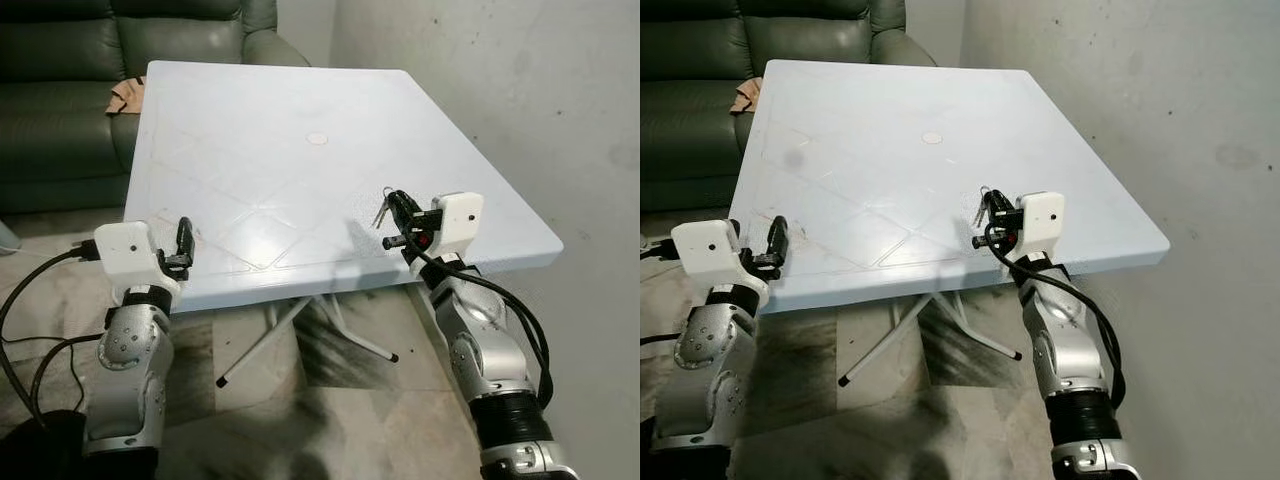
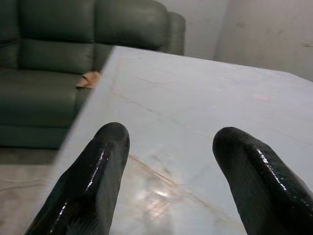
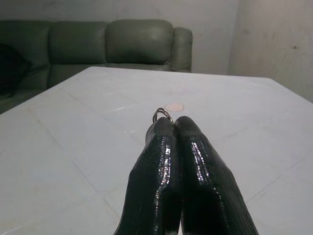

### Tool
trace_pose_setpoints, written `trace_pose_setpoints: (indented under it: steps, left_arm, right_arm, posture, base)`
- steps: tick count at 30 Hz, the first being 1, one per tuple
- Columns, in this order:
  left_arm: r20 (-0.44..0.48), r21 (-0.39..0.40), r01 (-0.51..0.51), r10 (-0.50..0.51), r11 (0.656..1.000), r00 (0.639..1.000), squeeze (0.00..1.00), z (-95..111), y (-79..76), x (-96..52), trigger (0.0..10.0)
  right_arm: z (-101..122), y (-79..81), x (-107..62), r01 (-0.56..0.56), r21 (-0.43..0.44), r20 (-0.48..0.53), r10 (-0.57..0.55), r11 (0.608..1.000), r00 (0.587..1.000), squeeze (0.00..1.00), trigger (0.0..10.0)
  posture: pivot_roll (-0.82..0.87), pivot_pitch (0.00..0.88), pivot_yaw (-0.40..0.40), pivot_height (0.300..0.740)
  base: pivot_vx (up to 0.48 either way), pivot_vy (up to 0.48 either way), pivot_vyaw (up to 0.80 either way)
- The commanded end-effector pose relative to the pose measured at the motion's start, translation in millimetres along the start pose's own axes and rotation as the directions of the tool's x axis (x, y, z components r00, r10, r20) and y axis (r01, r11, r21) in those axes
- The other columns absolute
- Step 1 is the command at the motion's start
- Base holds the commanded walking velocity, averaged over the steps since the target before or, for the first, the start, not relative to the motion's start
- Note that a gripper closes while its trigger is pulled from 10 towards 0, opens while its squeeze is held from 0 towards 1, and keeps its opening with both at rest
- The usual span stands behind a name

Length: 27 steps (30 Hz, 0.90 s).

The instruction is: Hang keys on a hook

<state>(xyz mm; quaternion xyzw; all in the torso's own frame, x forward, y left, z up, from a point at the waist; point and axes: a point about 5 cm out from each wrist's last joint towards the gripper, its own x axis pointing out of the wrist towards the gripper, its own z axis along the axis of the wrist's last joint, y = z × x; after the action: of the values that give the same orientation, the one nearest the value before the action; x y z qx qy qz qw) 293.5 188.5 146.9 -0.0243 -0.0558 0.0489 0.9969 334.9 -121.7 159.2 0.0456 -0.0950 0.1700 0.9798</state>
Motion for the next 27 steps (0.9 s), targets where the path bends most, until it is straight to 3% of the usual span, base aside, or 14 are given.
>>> trace_pose_setpoints:
  steps: [1, 12, 23, 27]
  left_arm:
    - [-0.012, 0.007, 0.008, -0.008, 1.000, 1.000, 0.00, -4.2, -1.9, -1.1, 10.0]
    - [-0.002, 0.009, -0.001, 0.001, 1.000, 1.000, 0.00, -1.5, 10.0, 3.2, 10.0]
    - [0.003, -0.005, -0.020, 0.020, 1.000, 1.000, 0.00, 0.0, 16.0, 2.6, 10.0]
    - [0.009, -0.006, -0.027, 0.027, 1.000, 1.000, 0.00, -0.2, 17.3, 2.2, 10.0]
  right_arm:
    - [-3.5, -1.0, -1.8, 0.004, -0.012, -0.011, -0.004, 1.000, 1.000, 0.00, 10.0]
    - [-2.8, -2.8, 0.7, 0.013, -0.023, -0.001, -0.013, 1.000, 1.000, 0.00, 10.0]
    - [-5.7, -2.9, -2.4, 0.009, -0.026, -0.006, -0.009, 1.000, 1.000, 0.00, 10.0]
    - [-6.4, -2.4, -2.9, 0.009, -0.027, -0.007, -0.009, 1.000, 1.000, 0.00, 10.0]
  posture:
    - [-0.02, 0.000, -0.069, 0.724]
    - [-0.02, 0.000, -0.059, 0.724]
    - [-0.02, 0.000, -0.062, 0.724]
    - [-0.03, 0.000, -0.061, 0.724]
  base:
    - [0.000, 0.000, -0.72]
    - [0.000, 0.000, -0.72]
    - [0.000, 0.449, -0.72]
    - [0.000, 0.073, -0.72]
